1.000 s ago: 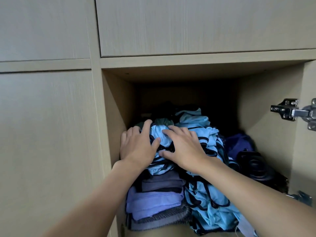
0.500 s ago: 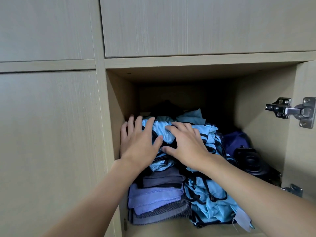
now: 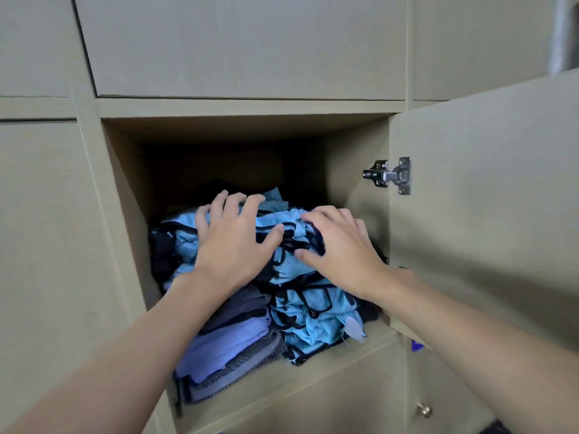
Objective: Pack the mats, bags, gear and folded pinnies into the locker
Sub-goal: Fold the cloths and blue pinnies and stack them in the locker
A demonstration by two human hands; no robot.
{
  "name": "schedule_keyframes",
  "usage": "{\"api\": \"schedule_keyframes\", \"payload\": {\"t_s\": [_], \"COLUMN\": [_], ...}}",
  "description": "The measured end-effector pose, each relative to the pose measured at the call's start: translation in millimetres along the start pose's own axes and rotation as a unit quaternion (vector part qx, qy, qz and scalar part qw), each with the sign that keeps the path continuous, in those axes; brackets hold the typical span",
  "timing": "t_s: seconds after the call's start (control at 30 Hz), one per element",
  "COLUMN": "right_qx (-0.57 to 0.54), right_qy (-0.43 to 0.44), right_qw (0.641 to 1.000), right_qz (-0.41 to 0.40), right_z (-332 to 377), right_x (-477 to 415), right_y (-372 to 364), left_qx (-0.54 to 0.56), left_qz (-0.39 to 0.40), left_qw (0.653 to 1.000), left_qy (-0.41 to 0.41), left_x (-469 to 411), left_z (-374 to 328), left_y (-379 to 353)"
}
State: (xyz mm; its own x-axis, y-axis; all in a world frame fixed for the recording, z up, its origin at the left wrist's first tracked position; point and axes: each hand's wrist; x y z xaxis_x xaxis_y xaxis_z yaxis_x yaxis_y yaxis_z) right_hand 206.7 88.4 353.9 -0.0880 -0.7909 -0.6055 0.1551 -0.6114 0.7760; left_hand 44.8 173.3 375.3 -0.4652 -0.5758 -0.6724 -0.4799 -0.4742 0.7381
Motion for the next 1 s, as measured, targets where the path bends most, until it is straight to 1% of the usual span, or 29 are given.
{"api": "schedule_keyframes", "payload": {"t_s": [0.13, 0.3, 0.43, 0.53, 0.57, 0.6, 0.63, 0.73, 0.77, 0.83, 1.0], "right_qx": [0.034, 0.08, 0.15, 0.185, 0.19, 0.178, 0.143, -0.062, -0.099, -0.138, -0.265], "right_qy": [-0.086, -0.202, -0.272, -0.307, -0.326, -0.344, -0.36, -0.359, -0.359, -0.361, -0.346], "right_qw": [0.995, 0.972, 0.938, 0.903, 0.892, 0.887, 0.89, 0.911, 0.911, 0.91, 0.891], "right_qz": [-0.037, -0.091, -0.152, -0.235, -0.25, -0.252, -0.242, -0.195, -0.175, -0.149, -0.127], "right_z": [-15.6, -33.7, -44.9, -53.9, -55.8, -61.7, -67.5, -80.7, -83.5, -88.3, -85.7], "right_x": [54.8, 145.6, 219.8, 268.1, 281.0, 292.0, 300.9, 314.3, 315.8, 316.3, 310.9], "right_y": [40.6, 105.2, 168.5, 214.3, 228.3, 239.0, 247.8, 259.3, 257.9, 251.3, 238.5], "left_qx": [0.075, 0.141, 0.181, 0.191, 0.197, 0.205, 0.213, 0.217, 0.209, 0.194, 0.18], "left_qz": [-0.015, -0.012, -0.009, -0.028, -0.035, -0.041, -0.048, -0.06, -0.06, -0.058, -0.042], "left_qw": [0.992, 0.968, 0.944, 0.924, 0.917, 0.908, 0.9, 0.881, 0.88, 0.88, 0.883], "left_qy": [-0.096, -0.206, -0.276, -0.329, -0.346, -0.362, -0.377, -0.416, -0.423, -0.429, -0.431], "left_x": [3.9, 21.0, 40.2, 53.4, 57.2, 60.4, 63.0, 65.8, 65.1, 63.4, 64.7], "left_z": [-55.8, -146.4, -228.5, -286.8, -304.7, -321.7, -337.5, -373.3, -380.6, -389.3, -389.0], "left_y": [6.0, 29.2, 55.9, 79.7, 88.2, 96.5, 103.7, 120.4, 122.9, 124.0, 114.9]}}
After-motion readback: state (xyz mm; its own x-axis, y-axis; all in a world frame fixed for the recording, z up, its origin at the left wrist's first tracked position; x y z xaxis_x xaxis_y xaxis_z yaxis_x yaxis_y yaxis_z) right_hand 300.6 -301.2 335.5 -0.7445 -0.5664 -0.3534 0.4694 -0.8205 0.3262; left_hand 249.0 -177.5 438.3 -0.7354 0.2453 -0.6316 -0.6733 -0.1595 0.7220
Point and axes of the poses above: each hand's wrist, its own x-axis away from the middle knuckle, its own y-axis out of the back of the hand, z = x × y, and after that the axes turned 7 degrees about z, right-handed
